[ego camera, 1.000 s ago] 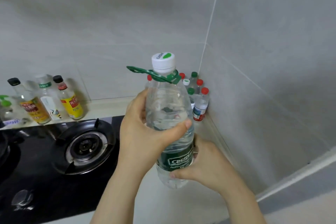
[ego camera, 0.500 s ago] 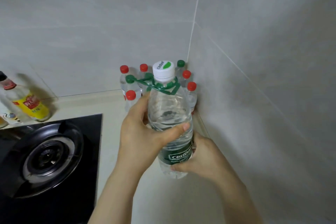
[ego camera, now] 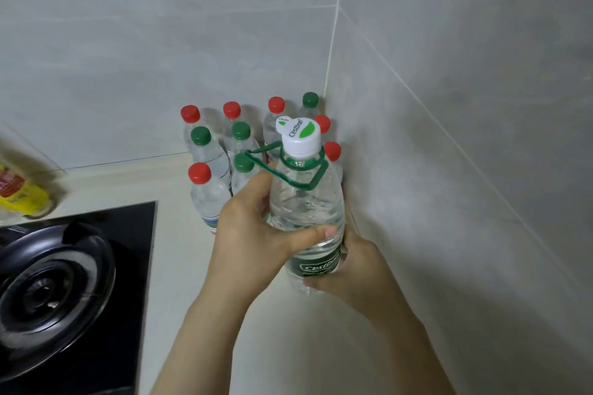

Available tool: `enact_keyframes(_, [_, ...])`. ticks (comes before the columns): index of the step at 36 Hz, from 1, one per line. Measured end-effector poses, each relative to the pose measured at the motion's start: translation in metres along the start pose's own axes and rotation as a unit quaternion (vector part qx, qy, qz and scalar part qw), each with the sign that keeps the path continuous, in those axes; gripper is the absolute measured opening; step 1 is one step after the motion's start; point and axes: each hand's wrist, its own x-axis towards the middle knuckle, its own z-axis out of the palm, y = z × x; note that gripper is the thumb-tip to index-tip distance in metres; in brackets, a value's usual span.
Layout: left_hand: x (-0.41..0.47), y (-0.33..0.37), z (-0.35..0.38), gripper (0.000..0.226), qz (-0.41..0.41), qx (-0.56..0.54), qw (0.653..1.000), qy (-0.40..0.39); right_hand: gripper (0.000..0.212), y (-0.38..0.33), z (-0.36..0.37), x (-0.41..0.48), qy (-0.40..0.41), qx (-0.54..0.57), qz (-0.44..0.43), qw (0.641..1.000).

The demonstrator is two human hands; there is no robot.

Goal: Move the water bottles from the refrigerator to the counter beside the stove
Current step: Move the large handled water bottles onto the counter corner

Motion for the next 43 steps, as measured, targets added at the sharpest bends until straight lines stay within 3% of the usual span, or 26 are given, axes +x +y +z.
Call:
enact_keyframes(19, [0.051, -0.020, 0.027, 0.068, 0.013, 0.049, 0.991, -0.123, 0.064, 0.030, 0.003, 0.032, 0.096, 0.010, -0.011, 0.995])
enact_keyframes(35, [0.073, -0.022, 0.034, 0.074, 0.031, 0.068, 0.980, -0.187, 0.063, 0.040, 0.012, 0.041, 0.161, 0.034, 0.016, 0.986])
enact_keyframes(43, [0.076, -0.031, 0.038, 0.070, 0.034, 0.103, 0.974, -0.198, 0.074, 0.046, 0.020, 0.045, 0.203, 0.031, 0.022, 0.979])
